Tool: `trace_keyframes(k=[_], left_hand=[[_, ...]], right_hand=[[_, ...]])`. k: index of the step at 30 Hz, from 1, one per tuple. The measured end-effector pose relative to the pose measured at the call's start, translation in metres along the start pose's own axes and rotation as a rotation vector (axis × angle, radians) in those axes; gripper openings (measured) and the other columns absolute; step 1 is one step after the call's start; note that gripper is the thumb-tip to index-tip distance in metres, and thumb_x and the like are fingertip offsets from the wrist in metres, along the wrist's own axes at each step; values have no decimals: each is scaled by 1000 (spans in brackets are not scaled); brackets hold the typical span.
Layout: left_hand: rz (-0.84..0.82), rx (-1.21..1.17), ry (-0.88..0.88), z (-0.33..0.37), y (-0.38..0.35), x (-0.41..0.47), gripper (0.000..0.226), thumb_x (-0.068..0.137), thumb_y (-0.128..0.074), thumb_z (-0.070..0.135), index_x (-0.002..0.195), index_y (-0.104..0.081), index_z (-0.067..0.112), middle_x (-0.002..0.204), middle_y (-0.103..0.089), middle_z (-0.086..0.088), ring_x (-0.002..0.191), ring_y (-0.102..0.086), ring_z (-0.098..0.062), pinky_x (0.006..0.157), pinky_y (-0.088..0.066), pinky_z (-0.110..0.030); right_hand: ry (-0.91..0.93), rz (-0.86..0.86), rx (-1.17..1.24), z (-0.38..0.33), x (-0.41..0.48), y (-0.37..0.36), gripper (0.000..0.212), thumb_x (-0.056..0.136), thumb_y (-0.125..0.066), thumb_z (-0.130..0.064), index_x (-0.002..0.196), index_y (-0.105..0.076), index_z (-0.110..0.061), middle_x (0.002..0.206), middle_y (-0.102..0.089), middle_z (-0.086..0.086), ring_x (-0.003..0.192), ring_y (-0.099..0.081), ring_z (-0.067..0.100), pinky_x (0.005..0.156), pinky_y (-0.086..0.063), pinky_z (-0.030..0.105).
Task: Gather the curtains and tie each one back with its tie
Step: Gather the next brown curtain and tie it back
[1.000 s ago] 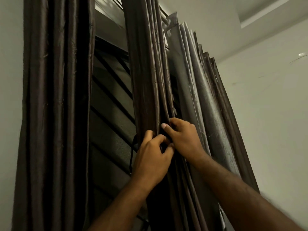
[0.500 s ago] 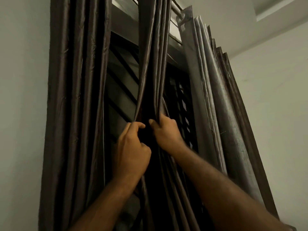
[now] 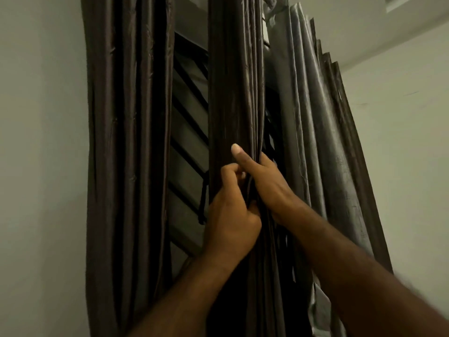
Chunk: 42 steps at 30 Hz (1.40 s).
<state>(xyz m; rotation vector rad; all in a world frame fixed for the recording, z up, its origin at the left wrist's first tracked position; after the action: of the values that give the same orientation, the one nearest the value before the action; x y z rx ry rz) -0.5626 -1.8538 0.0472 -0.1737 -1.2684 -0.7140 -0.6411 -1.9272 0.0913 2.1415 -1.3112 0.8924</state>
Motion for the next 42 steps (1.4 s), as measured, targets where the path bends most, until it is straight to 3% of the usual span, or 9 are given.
trace_keyframes(k=[8,12,15,20,24,29,35,39,42], left_hand=[[177,-108,238,-44,15,11,43,85,-71,13,122,-53,28,113,-58,10,81,-59,-1,53,-47,-10],[-30,-65,422,-61,29,34,72,84,-72,28,144,-34,35,146,-41,0,129,-45,-21,97,-49,-36],[-88,-78,407,-64,29,40,61,87,-69,18,141,-41,29,120,-63,0,112,-62,-17,89,-55,-38],[-25,-93,344,-58,37,44,22,93,-61,11,113,-61,17,86,-72,0,69,-72,-7,55,-54,-18],[-55,-232,414,-41,45,51,9,90,-65,11,98,-68,13,78,-72,-8,62,-72,-15,55,-54,-25],[-165,-405,535,-18,34,62,10,88,-64,6,98,-63,7,72,-74,-9,61,-72,-21,49,-54,-27],[-198,-361,531,-15,22,69,21,92,-57,28,100,-72,15,87,-77,-5,83,-74,-19,69,-51,-32],[-202,-390,515,-22,20,64,25,94,-51,26,100,-73,18,88,-77,-2,88,-70,-17,73,-46,-31],[-60,-317,481,-32,21,65,18,91,-59,17,106,-67,20,101,-72,-3,92,-65,-14,71,-46,-26]], right_hand=[[-83,113,18,19,11,49,15,97,-63,-17,110,-64,-23,103,-77,4,89,-77,21,81,-63,42],[-60,64,105,20,13,56,15,94,-64,-9,101,-65,-22,86,-79,3,77,-78,19,61,-62,31],[-45,38,112,20,13,60,18,94,-64,-9,103,-65,-25,89,-79,1,79,-78,17,60,-62,29],[76,95,-18,23,10,66,36,97,-63,-11,127,-56,-29,107,-74,-8,97,-73,8,80,-62,31],[330,213,-258,30,2,59,80,93,-69,-8,156,-24,-30,103,-49,-38,85,-55,-31,67,-48,-2],[457,135,-380,47,-5,37,95,88,-70,1,159,-18,-35,118,-42,-58,107,-43,-36,77,-37,-9],[568,109,-536,53,-12,20,67,90,-74,-22,149,-44,-35,117,-51,-9,104,-51,-9,84,-42,2],[515,176,-210,44,-14,15,22,102,-57,-28,119,-71,-22,100,-69,1,93,-67,11,83,-58,32],[375,243,23,39,-14,13,33,104,-54,-33,93,-70,-5,87,-70,17,82,-69,37,74,-58,57]])
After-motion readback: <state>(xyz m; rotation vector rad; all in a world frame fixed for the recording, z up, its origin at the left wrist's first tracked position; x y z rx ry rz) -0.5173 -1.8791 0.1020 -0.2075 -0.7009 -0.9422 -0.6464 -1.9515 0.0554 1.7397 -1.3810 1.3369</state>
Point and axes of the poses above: each hand's wrist, its own x-axis towards the middle knuckle, its own y-axis out of the back of the hand, z = x × y, the point moved 1 cm from there along x, towards the middle knuckle
